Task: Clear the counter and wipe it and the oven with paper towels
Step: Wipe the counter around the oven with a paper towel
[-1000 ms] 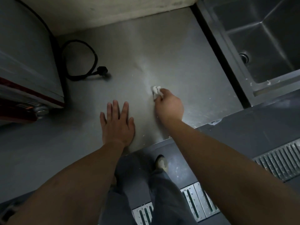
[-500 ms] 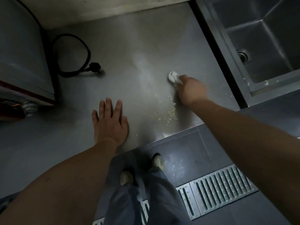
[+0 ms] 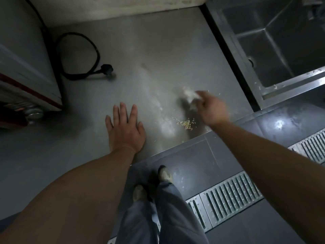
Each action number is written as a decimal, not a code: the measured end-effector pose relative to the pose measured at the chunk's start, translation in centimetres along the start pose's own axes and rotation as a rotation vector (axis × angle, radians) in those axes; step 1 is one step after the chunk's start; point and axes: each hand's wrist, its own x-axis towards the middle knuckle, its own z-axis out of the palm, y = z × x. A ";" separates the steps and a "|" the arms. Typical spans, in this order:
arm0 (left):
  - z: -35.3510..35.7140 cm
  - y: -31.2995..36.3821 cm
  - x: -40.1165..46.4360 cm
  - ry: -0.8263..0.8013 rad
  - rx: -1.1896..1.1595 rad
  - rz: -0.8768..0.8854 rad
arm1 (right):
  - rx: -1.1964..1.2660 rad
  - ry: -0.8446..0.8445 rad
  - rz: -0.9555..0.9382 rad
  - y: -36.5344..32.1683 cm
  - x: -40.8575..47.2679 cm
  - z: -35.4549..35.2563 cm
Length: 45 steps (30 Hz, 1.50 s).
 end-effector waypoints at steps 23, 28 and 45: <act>-0.3 0.4 0.2 -0.002 0.036 -0.023 | -0.094 0.107 0.029 1.2 1.0 3.3; -0.3 0.5 0.3 0.013 0.048 -0.038 | 0.002 0.000 -0.250 1.5 -0.3 2.2; 0.1 0.4 0.4 0.058 0.103 -0.042 | -0.136 0.006 -0.204 1.3 5.4 2.4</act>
